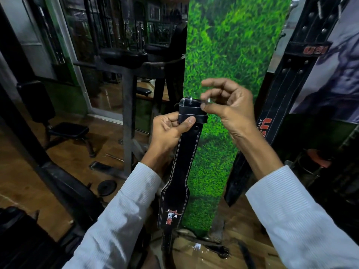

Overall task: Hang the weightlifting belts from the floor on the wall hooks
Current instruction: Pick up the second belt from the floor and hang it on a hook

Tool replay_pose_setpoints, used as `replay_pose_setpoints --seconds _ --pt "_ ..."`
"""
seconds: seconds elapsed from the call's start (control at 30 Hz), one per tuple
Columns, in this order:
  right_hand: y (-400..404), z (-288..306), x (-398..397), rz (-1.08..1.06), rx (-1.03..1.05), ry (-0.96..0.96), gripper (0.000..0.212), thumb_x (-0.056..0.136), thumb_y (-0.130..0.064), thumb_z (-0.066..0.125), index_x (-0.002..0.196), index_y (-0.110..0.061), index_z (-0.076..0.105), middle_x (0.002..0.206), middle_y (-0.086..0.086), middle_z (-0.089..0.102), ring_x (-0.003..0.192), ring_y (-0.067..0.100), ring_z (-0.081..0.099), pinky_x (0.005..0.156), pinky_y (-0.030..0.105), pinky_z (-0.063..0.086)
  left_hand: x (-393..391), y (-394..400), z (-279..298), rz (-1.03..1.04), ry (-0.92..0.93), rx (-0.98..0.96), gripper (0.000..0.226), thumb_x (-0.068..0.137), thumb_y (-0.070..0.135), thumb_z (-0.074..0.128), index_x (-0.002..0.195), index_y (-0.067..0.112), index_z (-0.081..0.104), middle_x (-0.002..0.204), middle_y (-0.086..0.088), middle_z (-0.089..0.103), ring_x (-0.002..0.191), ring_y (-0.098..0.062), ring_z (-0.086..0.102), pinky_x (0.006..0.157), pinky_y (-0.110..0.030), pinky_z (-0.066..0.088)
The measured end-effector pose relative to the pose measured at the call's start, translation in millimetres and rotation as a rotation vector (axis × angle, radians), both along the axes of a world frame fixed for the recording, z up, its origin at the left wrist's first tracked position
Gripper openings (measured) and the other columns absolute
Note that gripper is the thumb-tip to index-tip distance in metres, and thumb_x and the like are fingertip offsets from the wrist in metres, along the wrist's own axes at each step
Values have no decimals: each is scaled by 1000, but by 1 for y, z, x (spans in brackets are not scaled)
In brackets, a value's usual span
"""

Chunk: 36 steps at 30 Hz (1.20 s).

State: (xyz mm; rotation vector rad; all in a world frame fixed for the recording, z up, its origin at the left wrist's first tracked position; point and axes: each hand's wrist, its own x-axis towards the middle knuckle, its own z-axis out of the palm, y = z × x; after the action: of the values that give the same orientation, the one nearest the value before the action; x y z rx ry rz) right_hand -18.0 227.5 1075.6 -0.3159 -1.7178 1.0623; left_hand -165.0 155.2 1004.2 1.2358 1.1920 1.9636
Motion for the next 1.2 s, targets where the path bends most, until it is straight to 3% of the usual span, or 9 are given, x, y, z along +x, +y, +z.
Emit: replay_pose_setpoints --seconds 0.23,0.3,0.4,0.53,0.7,0.83,0.93,1.0,1.2 --pt "-4 6 -1 -76 -60 90 26 80 9 58 92 -4 78 88 15 80 86 23 76 81 28 56 -10 5 0 -7 -5 11 26 91 -4 72 114 -13 71 99 -17 76 79 -12 72 80 -27 60" --pt "1 14 -7 -151 -140 -64 17 90 -14 65 98 -11 80 96 4 81 98 14 74 87 22 52 -8 5 -3 -16 9 8 23 91 -6 70 114 -12 72 94 -9 79 78 -10 72 80 -27 60" --pt "7 20 -16 -93 -218 -440 44 88 -50 71 105 -11 80 105 -1 81 102 9 70 92 33 48 -3 4 -3 -51 -4 20 27 89 -2 73 115 -11 72 99 -15 78 86 -19 71 89 -37 58" --pt "-7 19 -18 99 -134 -245 13 93 -18 72 100 -11 79 115 8 78 110 10 72 102 35 52 -9 4 -4 -63 -83 37 35 84 8 74 113 -11 73 99 -21 76 89 -24 68 95 -48 52" --pt "-8 14 -14 51 -147 -338 35 99 -43 59 89 -19 83 115 -7 78 122 4 64 112 46 36 -16 6 -5 -71 -88 20 30 85 7 75 111 -9 74 86 -6 78 78 -17 69 82 -34 57" --pt "-2 13 -16 -81 -231 -226 20 93 -35 70 90 -19 81 111 -8 79 117 10 68 101 41 45 -17 9 -6 -82 -56 39 28 88 2 74 113 -11 73 99 -18 77 90 -23 70 94 -45 56" --pt "8 12 -19 -215 -368 -495 39 87 -57 68 99 -23 80 108 -8 79 108 14 71 91 39 48 -18 11 -6 -99 -36 41 27 90 -1 72 115 -12 72 107 -24 75 96 -25 69 97 -48 54" --pt "12 8 -17 -74 -520 -619 41 88 -64 61 102 -28 76 104 -8 79 102 15 71 93 45 48 -20 12 -7 -105 -26 35 26 91 -3 71 116 -12 72 110 -26 75 96 -26 70 98 -48 54" --pt "10 12 -20 -86 -476 -279 19 95 -28 69 102 -14 78 92 -2 76 83 9 66 94 37 52 -28 21 -8 -123 19 23 20 90 -5 72 110 -9 74 98 -10 80 87 -11 73 85 -26 59"
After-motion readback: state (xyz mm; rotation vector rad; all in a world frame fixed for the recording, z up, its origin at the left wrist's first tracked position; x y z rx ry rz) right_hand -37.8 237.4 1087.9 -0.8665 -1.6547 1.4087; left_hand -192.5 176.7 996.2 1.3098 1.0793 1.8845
